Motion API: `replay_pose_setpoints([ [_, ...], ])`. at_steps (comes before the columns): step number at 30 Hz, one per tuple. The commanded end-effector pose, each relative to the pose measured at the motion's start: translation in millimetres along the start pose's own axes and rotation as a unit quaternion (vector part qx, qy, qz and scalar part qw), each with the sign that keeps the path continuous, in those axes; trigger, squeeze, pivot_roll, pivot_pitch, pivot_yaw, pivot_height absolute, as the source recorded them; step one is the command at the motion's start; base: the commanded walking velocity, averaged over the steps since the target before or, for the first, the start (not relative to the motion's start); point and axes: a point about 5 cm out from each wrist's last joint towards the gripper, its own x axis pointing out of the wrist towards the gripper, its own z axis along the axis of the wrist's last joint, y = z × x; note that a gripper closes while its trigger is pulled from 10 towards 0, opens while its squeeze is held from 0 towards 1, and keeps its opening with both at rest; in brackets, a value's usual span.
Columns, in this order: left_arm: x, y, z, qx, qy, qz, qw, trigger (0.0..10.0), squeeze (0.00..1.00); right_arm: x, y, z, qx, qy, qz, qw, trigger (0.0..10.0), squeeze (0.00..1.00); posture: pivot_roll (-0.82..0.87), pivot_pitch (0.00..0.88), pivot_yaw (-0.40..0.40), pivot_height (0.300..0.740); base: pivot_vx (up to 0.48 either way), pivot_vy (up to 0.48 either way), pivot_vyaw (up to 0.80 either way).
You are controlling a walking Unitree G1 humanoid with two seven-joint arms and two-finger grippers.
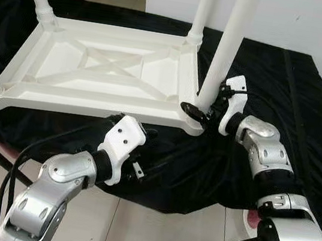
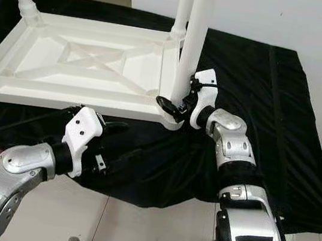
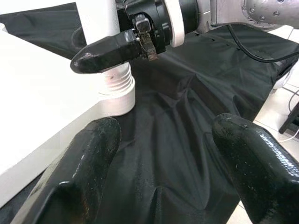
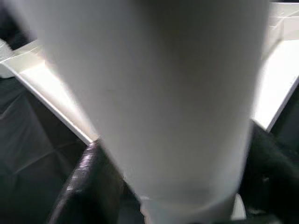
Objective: Building children table
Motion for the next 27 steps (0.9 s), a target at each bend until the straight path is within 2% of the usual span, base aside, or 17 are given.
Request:
replay_pose_setpoints([
  [1, -3.1, 3.4, 0, 0.002, 0.005, 0.042, 0.999, 10.0, 0.00, 7.6, 10.1, -9, 0.007, 0.019, 0.029, 0.999, 2.9, 0.00, -0.01, 0.161, 0.042, 0.740, 0.000, 0.000, 0.00],
  [2, -3.1, 3.4, 0, 0.002, 0.005, 0.042, 0.999, 10.0, 0.00, 7.6, 10.1, -9, 0.007, 0.019, 0.029, 0.999, 2.9, 0.00, -0.01, 0.161, 0.042, 0.740, 0.000, 0.000, 0.00],
  [3, -3.2, 3.1, 0, 0.002, 0.005, 0.042, 0.999, 10.0, 0.00, 8.0, 9.1, -9, 0.010, 0.020, 0.025, 0.999, 0.0, 0.00, 0.00, 0.162, 0.037, 0.740, 0.000, 0.000, 0.00],
  [6, -3.5, 2.5, 0, 0.001, 0.005, 0.042, 0.999, 10.0, 0.00, 8.6, 6.2, -13, 0.017, 0.029, 0.009, 0.999, 0.0, 0.00, -0.01, 0.162, 0.037, 0.740, 0.000, 0.000, 0.00],
  [9, -3.5, 2.2, 0, 0.000, 0.005, 0.042, 0.999, 10.0, 0.00, 9.2, 2.6, -20, 0.028, 0.052, -0.042, 0.997, 0.0, 0.00, -0.01, 0.164, 0.036, 0.740, 0.000, 0.000, 0.00],
  [11, -3.2, 1.8, 0, -0.001, 0.005, 0.042, 0.999, 10.0, 0.00, 9.7, -0.8, -29, 0.054, 0.071, -0.121, 0.989, 0.0, 0.00, -0.01, 0.165, 0.035, 0.740, 0.000, 0.000, 0.00],
  [12, -3.2, 1.8, 0, -0.001, 0.005, 0.042, 0.999, 10.0, 0.00, 9.7, -0.8, -29, 0.054, 0.071, -0.121, 0.989, 0.0, 0.00, -0.01, 0.165, 0.035, 0.740, 0.000, 0.000, 0.00],
  [15, -2.5, 0.6, 0, -0.004, 0.004, 0.040, 0.999, 10.0, 0.00, 7.0, 1.8, -41, 0.093, 0.081, -0.260, 0.958, 0.0, 0.00, -0.02, 0.168, 0.036, 0.740, 0.000, 0.000, 0.00],
  [16, -2.5, 0.6, 0, -0.004, 0.004, 0.040, 0.999, 10.0, 0.00, 7.0, 1.8, -41, 0.093, 0.081, -0.260, 0.958, 0.0, 0.00, -0.02, 0.168, 0.036, 0.740, 0.000, 0.000, 0.00],
  [19, -1.8, 0.2, -1, -0.005, 0.004, 0.037, 0.999, 10.0, 0.00, 3.6, 10.7, -48, 0.113, 0.085, -0.347, 0.927, 0.0, 0.00, -0.02, 0.169, 0.038, 0.740, 0.000, 0.000, 0.00],
  [20, -1.6, 0.3, -1, -0.005, 0.004, 0.037, 0.999, 10.0, 0.00, 3.1, 12.9, -49, 0.122, 0.086, -0.365, 0.919, 0.0, 0.00, -0.02, 0.169, 0.038, 0.740, 0.000, 0.000, 0.00],
  [22, -1.6, 0.3, -1, -0.005, 0.004, 0.037, 0.999, 10.0, 0.00, 3.1, 12.9, -49, 0.122, 0.086, -0.365, 0.919, 0.0, 0.00, -0.02, 0.169, 0.038, 0.740, 0.000, 0.000, 0.00],
  [23, -1.4, 0.1, -1, -0.005, 0.004, 0.036, 0.999, 10.0, 0.00, 2.9, 15.3, -48, 0.130, 0.082, -0.390, 0.908, 0.0, 0.00, -0.03, 0.172, 0.040, 0.740, 0.000, 0.000, 0.00],
  [24, -1.4, 0.1, -1, -0.005, 0.004, 0.036, 0.999, 10.0, 0.00, 2.9, 15.3, -48, 0.130, 0.082, -0.390, 0.908, 0.0, 0.00, -0.03, 0.172, 0.040, 0.740, 0.000, 0.000, 0.00],
  [25, -1.0, -0.3, -1, -0.005, 0.003, 0.035, 0.999, 10.0, 0.00, 3.4, 18.2, -48, 0.139, 0.080, -0.415, 0.895, 0.0, 0.00, -0.03, 0.172, 0.039, 0.740, 0.000, 0.000, 0.00],
  [26, -1.0, -0.3, -1, -0.005, 0.003, 0.035, 0.999, 10.0, 0.00, 3.4, 18.2, -48, 0.139, 0.080, -0.415, 0.895, 0.0, 0.00, -0.03, 0.172, 0.039, 0.740, 0.000, 0.000, 0.00],
  [27, -0.8, -0.6, -1, -0.006, 0.003, 0.034, 0.999, 10.0, 0.00, 5.0, 22.8, -47, 0.151, 0.077, -0.441, 0.881, 0.0, 0.00, -0.03, 0.172, 0.039, 0.740, 0.000, 0.000, 0.00],
])
